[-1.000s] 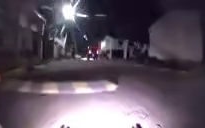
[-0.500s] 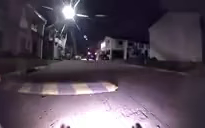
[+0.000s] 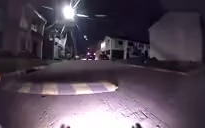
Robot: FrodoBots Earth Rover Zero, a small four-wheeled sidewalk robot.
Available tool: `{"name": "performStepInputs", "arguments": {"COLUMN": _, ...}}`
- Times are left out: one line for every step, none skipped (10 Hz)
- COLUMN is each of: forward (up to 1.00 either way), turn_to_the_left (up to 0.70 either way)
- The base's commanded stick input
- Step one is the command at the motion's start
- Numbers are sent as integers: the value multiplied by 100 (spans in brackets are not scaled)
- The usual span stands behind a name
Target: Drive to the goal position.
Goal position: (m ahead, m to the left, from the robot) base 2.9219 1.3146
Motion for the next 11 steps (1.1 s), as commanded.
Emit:
{"name": "performStepInputs", "arguments": {"forward": 85, "turn_to_the_left": 0}}
{"name": "performStepInputs", "arguments": {"forward": 85, "turn_to_the_left": 0}}
{"name": "performStepInputs", "arguments": {"forward": 85, "turn_to_the_left": 0}}
{"name": "performStepInputs", "arguments": {"forward": 85, "turn_to_the_left": 0}}
{"name": "performStepInputs", "arguments": {"forward": 85, "turn_to_the_left": 0}}
{"name": "performStepInputs", "arguments": {"forward": 85, "turn_to_the_left": 0}}
{"name": "performStepInputs", "arguments": {"forward": 85, "turn_to_the_left": 0}}
{"name": "performStepInputs", "arguments": {"forward": 85, "turn_to_the_left": 0}}
{"name": "performStepInputs", "arguments": {"forward": 85, "turn_to_the_left": 0}}
{"name": "performStepInputs", "arguments": {"forward": 85, "turn_to_the_left": 0}}
{"name": "performStepInputs", "arguments": {"forward": 85, "turn_to_the_left": 0}}
